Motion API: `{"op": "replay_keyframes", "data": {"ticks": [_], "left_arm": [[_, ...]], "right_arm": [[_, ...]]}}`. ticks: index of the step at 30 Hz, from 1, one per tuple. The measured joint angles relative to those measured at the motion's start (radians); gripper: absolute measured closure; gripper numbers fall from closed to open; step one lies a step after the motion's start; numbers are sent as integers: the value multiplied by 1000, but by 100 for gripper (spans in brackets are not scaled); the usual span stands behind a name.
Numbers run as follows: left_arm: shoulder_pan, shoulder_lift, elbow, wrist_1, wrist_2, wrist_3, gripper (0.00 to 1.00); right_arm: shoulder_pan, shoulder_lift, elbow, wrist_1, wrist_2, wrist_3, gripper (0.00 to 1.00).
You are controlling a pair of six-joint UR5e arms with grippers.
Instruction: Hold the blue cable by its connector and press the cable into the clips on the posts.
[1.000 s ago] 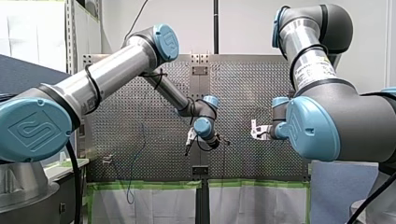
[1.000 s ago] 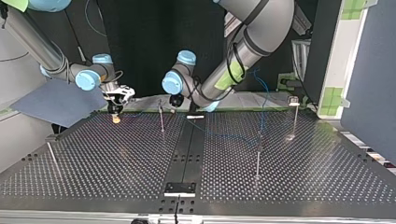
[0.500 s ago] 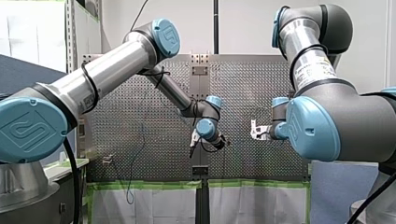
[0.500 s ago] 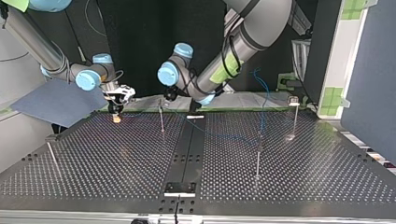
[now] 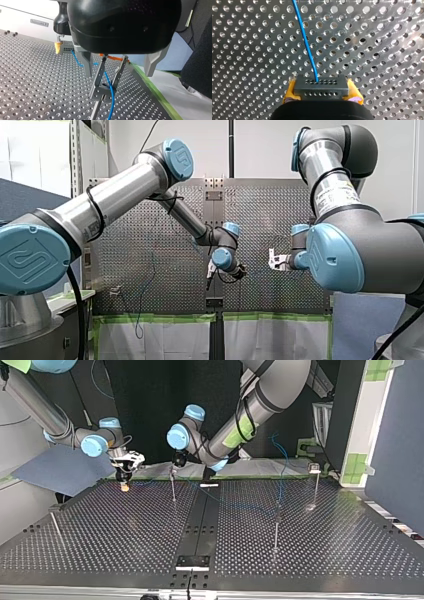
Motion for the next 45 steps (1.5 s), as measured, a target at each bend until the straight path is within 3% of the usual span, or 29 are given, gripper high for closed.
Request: {"op": "replay_keyframes", "data": {"ticks": [27, 38, 45], "left_arm": [[-6, 3, -1, 4, -15, 0, 0], [-15, 102, -97, 92, -40, -5, 0], [-5, 161, -157, 152, -89, -22, 0]], "right_arm": [[0, 1, 0, -1, 0, 0, 100], [-2, 1, 0, -2, 0, 0, 100], [-2, 2, 0, -5, -9, 5, 100]]}}
